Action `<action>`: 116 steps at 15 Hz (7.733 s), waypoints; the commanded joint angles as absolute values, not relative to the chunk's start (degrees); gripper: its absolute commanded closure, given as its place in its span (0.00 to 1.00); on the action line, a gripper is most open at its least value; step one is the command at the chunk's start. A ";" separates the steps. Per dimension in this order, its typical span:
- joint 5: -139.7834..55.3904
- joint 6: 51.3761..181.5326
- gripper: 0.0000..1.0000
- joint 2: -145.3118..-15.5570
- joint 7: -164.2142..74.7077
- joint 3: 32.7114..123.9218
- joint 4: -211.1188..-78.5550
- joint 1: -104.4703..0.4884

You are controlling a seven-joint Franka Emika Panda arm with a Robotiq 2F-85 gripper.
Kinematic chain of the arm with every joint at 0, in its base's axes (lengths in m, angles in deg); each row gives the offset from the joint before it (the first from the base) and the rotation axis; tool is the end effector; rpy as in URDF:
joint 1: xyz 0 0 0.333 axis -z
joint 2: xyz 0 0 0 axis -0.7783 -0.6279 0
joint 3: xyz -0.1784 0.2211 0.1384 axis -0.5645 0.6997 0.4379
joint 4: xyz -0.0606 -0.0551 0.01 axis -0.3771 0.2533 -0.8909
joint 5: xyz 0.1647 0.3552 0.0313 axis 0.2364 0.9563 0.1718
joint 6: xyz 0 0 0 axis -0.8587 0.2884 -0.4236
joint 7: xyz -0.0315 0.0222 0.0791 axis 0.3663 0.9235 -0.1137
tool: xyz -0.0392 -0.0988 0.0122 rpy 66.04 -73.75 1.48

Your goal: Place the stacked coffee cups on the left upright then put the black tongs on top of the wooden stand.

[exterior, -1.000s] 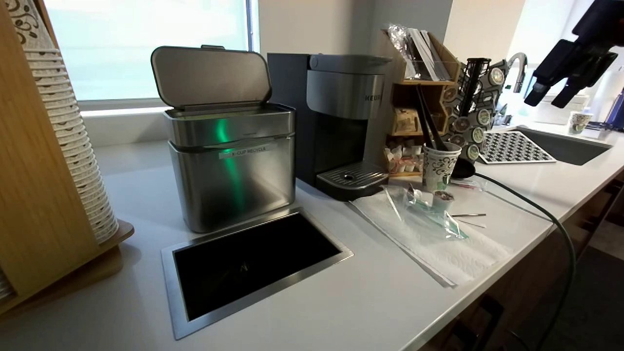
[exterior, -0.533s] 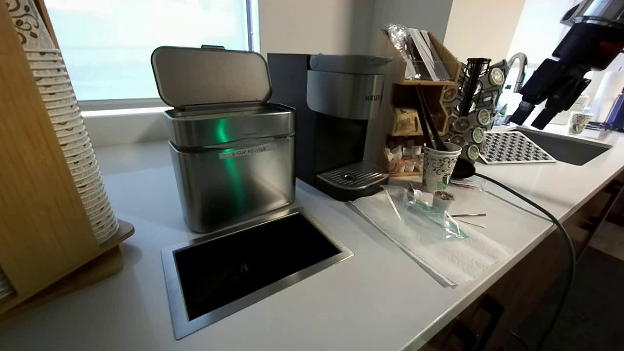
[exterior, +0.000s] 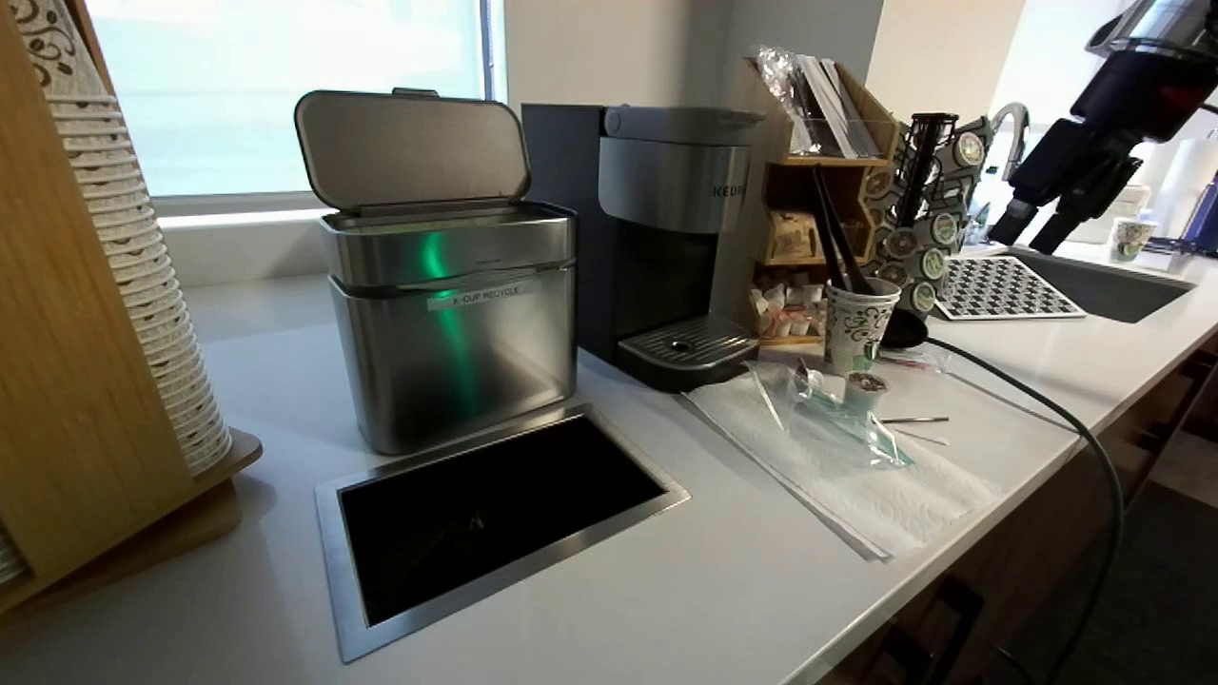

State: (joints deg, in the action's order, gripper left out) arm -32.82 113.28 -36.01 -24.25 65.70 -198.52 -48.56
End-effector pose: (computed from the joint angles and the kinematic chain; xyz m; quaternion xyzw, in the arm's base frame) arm 0.3917 -0.1357 0.4506 -0.9868 0.0513 -0.1320 0.0781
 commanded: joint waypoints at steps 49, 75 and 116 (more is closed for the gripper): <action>3.77 144.80 0.00 -51.76 31.71 46.22 -192.50 -70.50; 21.27 144.53 0.62 -73.55 35.84 48.10 -178.07 -74.26; -6.27 157.88 0.94 -33.09 24.94 47.66 -188.41 -76.02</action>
State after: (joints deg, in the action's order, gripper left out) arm -8.95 155.28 -27.18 22.87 53.84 -194.70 -68.44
